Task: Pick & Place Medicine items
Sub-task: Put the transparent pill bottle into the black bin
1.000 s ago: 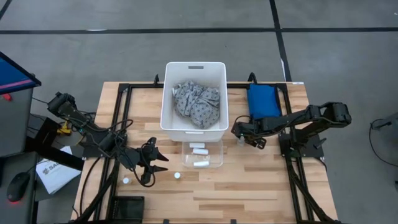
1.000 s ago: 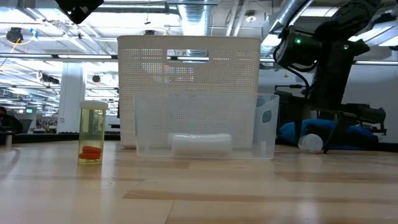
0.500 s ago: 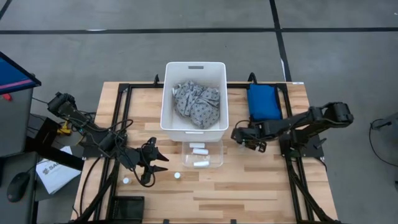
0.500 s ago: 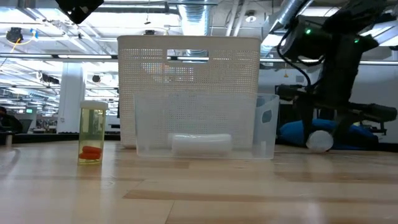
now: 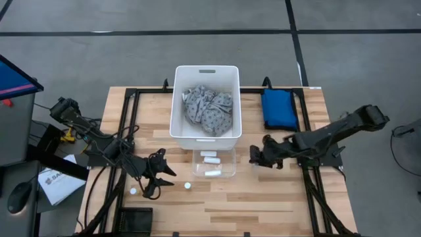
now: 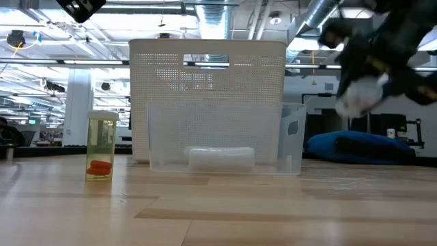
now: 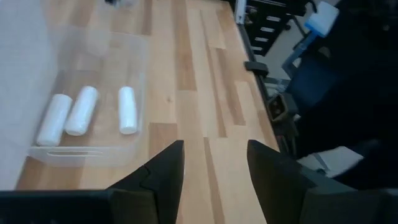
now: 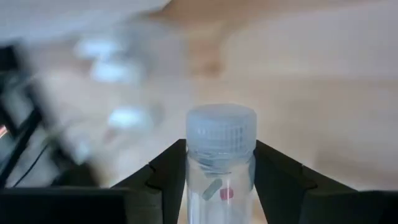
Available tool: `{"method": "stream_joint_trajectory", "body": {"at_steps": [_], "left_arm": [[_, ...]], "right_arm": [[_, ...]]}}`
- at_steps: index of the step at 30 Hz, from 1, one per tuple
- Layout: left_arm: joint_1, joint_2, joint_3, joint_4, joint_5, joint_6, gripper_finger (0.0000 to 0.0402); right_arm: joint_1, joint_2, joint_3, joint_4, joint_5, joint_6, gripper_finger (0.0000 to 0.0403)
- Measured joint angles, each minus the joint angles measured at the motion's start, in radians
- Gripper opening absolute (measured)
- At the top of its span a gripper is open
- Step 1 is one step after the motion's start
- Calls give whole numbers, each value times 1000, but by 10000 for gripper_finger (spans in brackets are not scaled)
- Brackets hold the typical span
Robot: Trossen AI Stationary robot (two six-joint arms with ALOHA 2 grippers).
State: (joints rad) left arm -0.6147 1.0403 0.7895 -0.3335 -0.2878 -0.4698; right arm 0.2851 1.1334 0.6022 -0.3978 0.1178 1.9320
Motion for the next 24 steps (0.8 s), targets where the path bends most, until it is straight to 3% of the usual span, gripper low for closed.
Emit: {"method": "stream_joint_trajectory", "body": {"at_steps": [5,11,18,24], "left_arm": [[5,-51,0,-2,18,1,167],[89,-70,71,-51,131,68,167],[248,39,276,-150,286,346,167],[342,172,459,-247,321,684,167]], "right_arm": [[82,-115,0,102,10,-71,161],[127,-183,1,283,-12,-133,162],[90,-148,1,551,-119,-227,161],[44,-82,4,823,-226,-280,160]]}}
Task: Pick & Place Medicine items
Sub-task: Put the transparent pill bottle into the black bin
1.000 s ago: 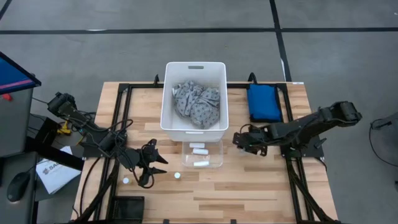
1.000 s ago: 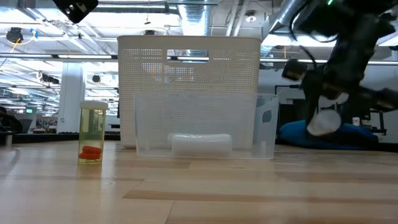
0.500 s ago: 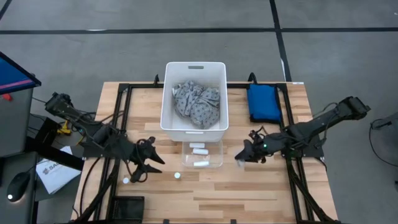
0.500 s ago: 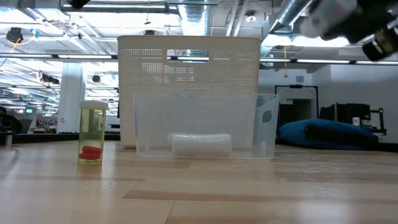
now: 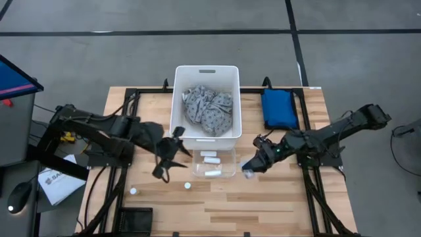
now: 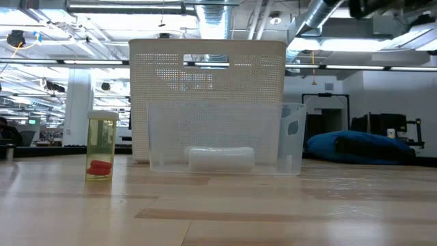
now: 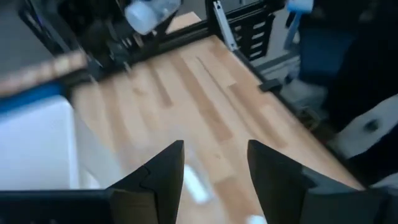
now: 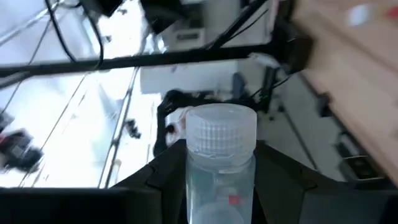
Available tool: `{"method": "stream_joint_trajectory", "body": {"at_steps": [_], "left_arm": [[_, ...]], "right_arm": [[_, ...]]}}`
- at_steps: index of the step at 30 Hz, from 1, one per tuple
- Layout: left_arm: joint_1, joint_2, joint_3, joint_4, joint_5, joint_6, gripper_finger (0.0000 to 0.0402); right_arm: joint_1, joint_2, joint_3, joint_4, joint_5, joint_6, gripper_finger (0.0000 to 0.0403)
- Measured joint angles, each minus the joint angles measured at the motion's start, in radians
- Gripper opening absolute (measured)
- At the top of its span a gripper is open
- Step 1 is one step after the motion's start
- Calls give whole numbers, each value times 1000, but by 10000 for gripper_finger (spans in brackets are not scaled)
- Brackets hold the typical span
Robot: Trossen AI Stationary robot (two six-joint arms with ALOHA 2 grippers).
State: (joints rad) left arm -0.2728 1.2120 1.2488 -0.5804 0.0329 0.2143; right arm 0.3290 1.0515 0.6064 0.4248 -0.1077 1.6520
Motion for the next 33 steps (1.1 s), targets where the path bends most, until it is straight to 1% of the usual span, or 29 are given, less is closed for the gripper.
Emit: {"method": "stream_joint_trajectory", "body": {"at_steps": [2,8,11,14,19,25,29,33], "left_arm": [[23,38,39,-3,5,86,167],[74,158,138,-2,50,277,167],[85,206,178,6,88,358,167],[84,229,207,3,91,435,167],[84,231,243,21,89,456,167],[82,231,245,29,89,455,167],[82,230,246,29,64,433,169],[82,231,246,19,58,430,183]], "right_arm": [[-15,29,23,38,-51,-13,160],[-72,134,139,36,-251,-94,160],[-114,201,202,36,-343,-127,160],[-159,271,257,32,-432,-160,160],[-229,363,332,34,-536,-230,161],[-304,468,429,30,-628,-295,161],[-320,521,502,29,-695,-315,161],[-320,550,548,32,-742,-317,161]]}}
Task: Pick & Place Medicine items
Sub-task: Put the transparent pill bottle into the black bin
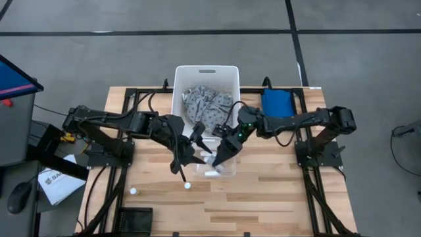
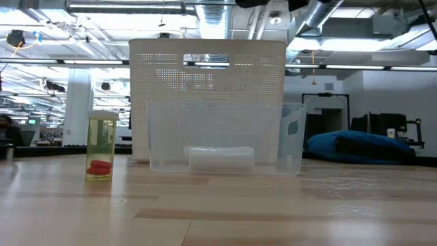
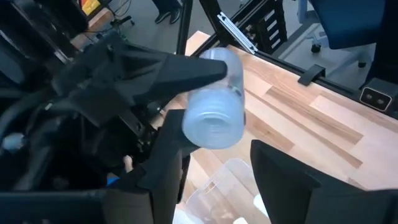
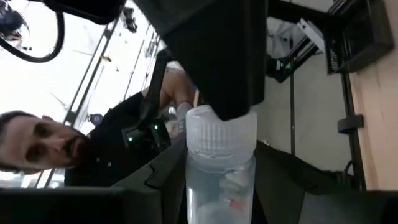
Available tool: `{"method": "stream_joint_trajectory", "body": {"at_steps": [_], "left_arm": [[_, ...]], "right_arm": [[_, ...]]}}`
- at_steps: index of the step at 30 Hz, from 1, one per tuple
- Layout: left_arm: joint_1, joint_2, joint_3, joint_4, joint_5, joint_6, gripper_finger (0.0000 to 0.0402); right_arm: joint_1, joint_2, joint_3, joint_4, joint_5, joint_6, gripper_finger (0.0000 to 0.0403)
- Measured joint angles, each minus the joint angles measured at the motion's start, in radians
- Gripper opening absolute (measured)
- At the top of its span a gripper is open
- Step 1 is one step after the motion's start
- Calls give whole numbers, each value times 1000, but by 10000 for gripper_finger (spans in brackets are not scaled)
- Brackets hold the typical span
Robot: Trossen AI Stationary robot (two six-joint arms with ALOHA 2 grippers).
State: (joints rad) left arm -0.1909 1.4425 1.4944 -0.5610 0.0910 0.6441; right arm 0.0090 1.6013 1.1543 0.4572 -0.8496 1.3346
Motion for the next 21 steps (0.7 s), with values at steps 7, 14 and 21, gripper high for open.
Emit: {"method": "stream_joint_trajectory", "body": {"at_steps": [7,14,21], "left_arm": [[0,0,0,2,18,30,207],[0,0,0,-6,34,31,193],[13,0,0,-5,49,31,158]], "right_arm": [[-17,39,26,-6,-38,0,161],[-33,40,26,-4,-41,0,162],[-32,40,26,-4,-41,0,162]]}}
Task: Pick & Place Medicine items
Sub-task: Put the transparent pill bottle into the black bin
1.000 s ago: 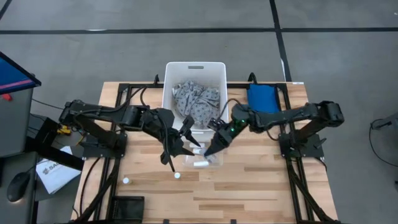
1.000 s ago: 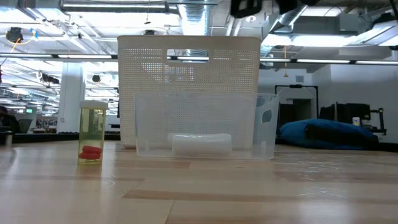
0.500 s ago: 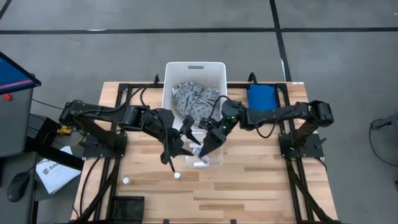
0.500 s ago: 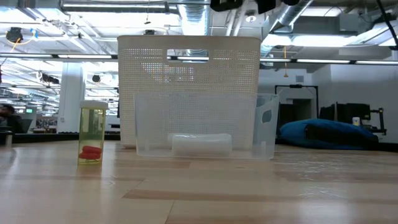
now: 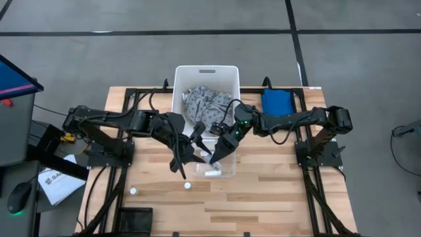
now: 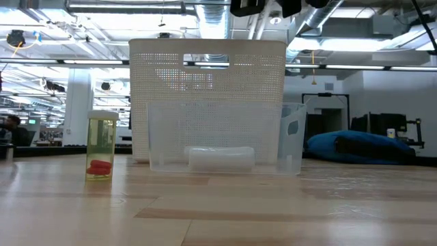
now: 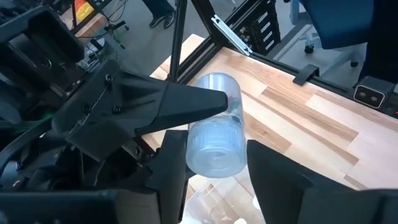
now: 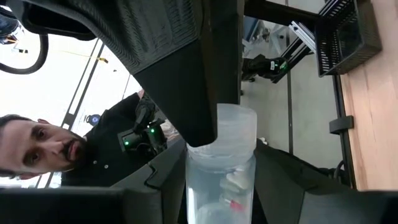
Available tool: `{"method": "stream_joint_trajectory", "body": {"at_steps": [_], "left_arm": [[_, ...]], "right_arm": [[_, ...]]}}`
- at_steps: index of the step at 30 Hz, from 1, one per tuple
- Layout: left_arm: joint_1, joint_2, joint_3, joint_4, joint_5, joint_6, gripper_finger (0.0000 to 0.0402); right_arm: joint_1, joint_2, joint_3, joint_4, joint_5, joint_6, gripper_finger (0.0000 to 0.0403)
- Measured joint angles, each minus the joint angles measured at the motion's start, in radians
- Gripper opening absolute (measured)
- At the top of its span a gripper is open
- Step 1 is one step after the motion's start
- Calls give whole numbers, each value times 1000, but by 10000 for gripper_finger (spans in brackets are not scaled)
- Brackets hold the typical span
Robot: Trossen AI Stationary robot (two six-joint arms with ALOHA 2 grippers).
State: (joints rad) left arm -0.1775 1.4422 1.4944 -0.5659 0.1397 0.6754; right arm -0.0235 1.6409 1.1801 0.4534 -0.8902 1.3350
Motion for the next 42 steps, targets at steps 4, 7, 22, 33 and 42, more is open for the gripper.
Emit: {"method": "stream_joint_trajectory", "body": {"at_steps": [4,7,22,33,42], "left_arm": [[7,0,0,7,28,-1,144],[7,0,0,7,31,-1,141],[7,0,0,5,26,-2,128],[7,0,0,-21,-5,-25,127],[5,-38,0,-80,-19,-68,126]], "right_arm": [[0,0,0,4,0,0,162],[0,0,0,4,1,0,162],[0,0,-1,4,9,0,168],[0,0,-1,3,31,-2,209],[-6,-1,-1,2,42,-11,219]]}}
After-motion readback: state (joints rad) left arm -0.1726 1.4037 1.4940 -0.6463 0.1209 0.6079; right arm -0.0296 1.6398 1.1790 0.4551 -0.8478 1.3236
